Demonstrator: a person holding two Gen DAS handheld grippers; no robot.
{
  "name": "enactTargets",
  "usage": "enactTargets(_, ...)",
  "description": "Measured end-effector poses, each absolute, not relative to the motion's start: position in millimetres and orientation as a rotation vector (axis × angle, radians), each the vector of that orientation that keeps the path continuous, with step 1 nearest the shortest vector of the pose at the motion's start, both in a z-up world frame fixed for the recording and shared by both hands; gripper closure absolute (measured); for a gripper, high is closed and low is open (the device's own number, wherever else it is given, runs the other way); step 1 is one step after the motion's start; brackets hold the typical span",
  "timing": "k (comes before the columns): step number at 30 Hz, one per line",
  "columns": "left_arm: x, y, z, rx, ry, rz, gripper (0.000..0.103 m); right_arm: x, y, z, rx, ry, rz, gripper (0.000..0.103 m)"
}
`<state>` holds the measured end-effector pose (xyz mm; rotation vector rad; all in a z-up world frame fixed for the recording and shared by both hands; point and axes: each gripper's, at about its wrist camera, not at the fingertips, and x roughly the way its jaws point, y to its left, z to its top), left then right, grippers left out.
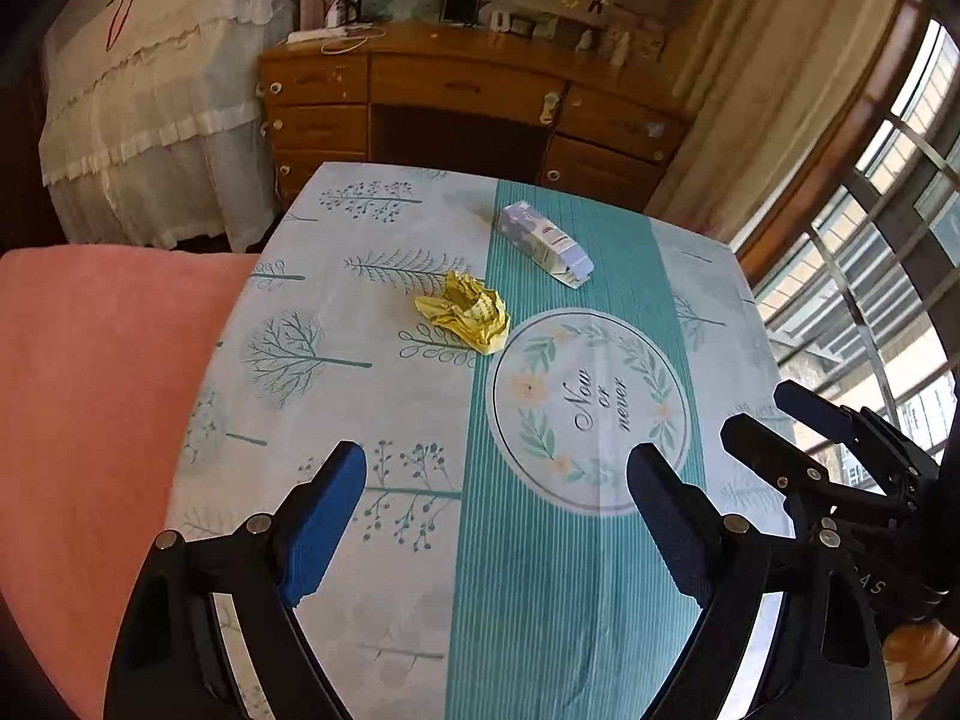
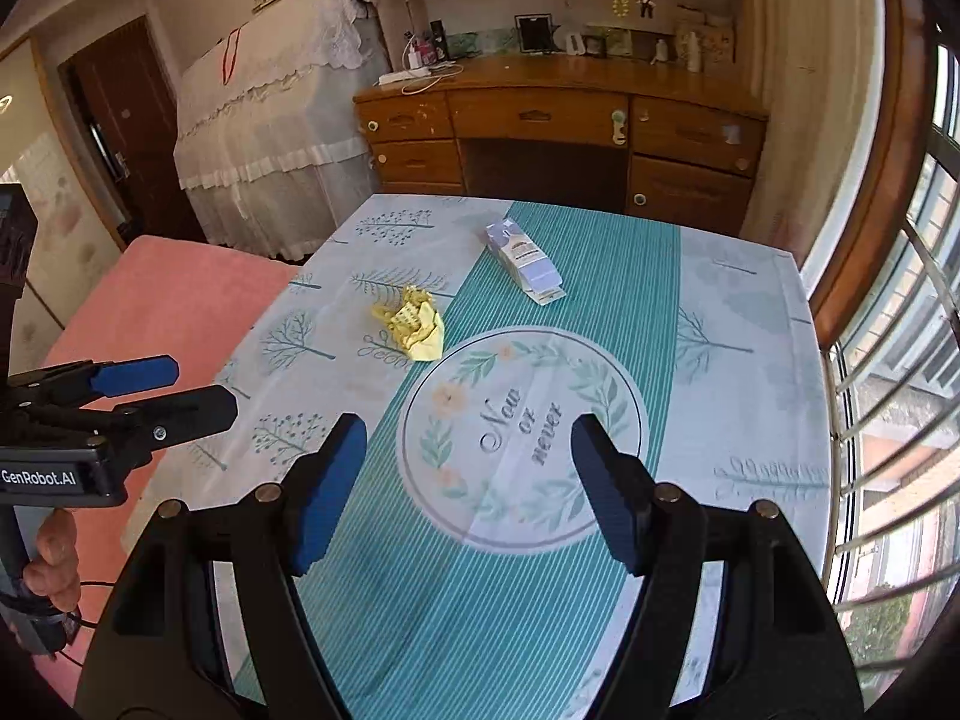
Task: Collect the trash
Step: 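Raise both tools back toward the yellow wrapper and lavender carton, then grasp the yellow wrapper with the left gripper while the right grasps the lavender carton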
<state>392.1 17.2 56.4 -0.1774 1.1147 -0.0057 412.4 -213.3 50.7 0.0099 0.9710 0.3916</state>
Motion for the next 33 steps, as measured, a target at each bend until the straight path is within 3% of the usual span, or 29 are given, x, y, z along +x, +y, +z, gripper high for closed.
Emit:
enactTargets(5, 474, 3, 6, -0.236, 1.152, 0.091, 0.015, 511, -216, -2, -0.042, 1.015, 0.455, 0.035)
enactTargets(10, 537, -1, -49, -0.288, 1.218, 0.193, 0.025, 586, -202, -50, -0.078, 1.023, 0.489, 0.035)
enactTargets(18, 570, 10, -96, -0.337, 1.256, 0.306, 0.028, 650, -167, -107, -0.136, 1.036, 0.486, 0.035)
enactTargets(21, 574, 13, -110, -0.356, 1.274, 0.331, 0.034, 665, -157, -122, -0.151, 1.043, 0.48, 0.035)
enactTargets(24, 573, 16, -121, -0.384, 1.291, 0.329, 0.048, 674, -149, -135, -0.164, 1.055, 0.479, 0.035)
enactTargets(26, 573, 15, -125, -0.374, 1.286, 0.338, 0.06, 674, -143, -139, -0.169, 1.063, 0.485, 0.044)
enactTargets(28, 572, 15, -123, -0.356, 1.272, 0.334, 0.067, 677, -140, -146, -0.174, 1.084, 0.487, 0.066)
enactTargets(33, 566, 15, -112, -0.299, 1.25, 0.371, 0.07, 661, -143, -139, -0.166, 1.068, 0.502, 0.069)
